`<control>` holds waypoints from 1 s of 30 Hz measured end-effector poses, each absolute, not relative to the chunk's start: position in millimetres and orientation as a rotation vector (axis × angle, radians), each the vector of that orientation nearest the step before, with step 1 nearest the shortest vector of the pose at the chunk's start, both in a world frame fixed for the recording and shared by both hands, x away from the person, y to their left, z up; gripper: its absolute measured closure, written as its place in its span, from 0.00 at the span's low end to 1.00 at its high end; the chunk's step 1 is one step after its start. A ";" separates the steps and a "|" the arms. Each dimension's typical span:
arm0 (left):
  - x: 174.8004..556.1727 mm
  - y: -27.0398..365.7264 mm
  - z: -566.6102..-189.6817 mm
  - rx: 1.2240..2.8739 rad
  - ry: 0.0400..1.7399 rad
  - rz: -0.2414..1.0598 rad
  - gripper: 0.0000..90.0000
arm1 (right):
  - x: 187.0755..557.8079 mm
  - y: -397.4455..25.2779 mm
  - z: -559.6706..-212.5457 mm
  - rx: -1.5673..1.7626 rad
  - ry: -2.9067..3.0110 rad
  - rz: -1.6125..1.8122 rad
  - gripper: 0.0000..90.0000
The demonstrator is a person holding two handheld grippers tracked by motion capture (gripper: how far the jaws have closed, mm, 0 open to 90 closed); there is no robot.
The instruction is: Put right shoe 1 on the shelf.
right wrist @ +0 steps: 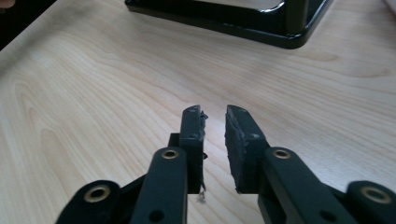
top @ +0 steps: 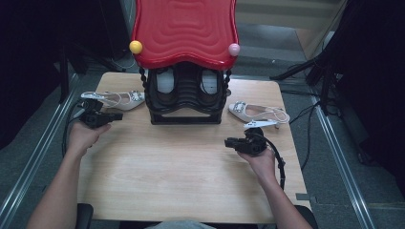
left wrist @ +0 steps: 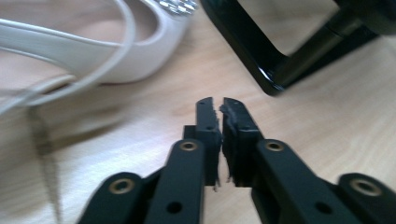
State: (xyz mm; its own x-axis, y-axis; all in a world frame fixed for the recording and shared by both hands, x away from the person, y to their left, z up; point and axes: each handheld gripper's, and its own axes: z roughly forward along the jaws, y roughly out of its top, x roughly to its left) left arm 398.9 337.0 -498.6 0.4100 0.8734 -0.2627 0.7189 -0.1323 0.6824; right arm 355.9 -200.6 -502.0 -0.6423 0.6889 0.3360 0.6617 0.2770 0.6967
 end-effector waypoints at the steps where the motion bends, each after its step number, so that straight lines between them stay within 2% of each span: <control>1: 403.4 336.6 -497.9 1.907 1.359 0.278 1.00 | 356.3 -202.4 -501.2 1.328 2.464 1.343 0.94; 4: 410.0 334.1 -500.6 1.905 1.366 0.304 1.00 | 356.6 -204.2 -500.8 1.350 2.451 1.347 1.00; 17: 445.2 316.9 -514.0 1.934 1.438 0.354 1.00 | 350.9 -195.5 -500.0 1.356 2.419 1.237 1.00; 22: 451.5 315.4 -515.7 1.907 1.455 0.341 1.00 | 348.9 -192.7 -500.2 1.329 2.426 1.224 0.98; 28: 461.7 308.6 -515.0 1.935 1.463 0.339 1.00 | 346.4 -190.6 -500.1 1.318 2.427 1.229 0.86; 30: 463.6 307.0 -516.2 1.929 1.458 0.344 1.00 | 345.9 -190.4 -500.0 1.314 2.424 1.231 0.85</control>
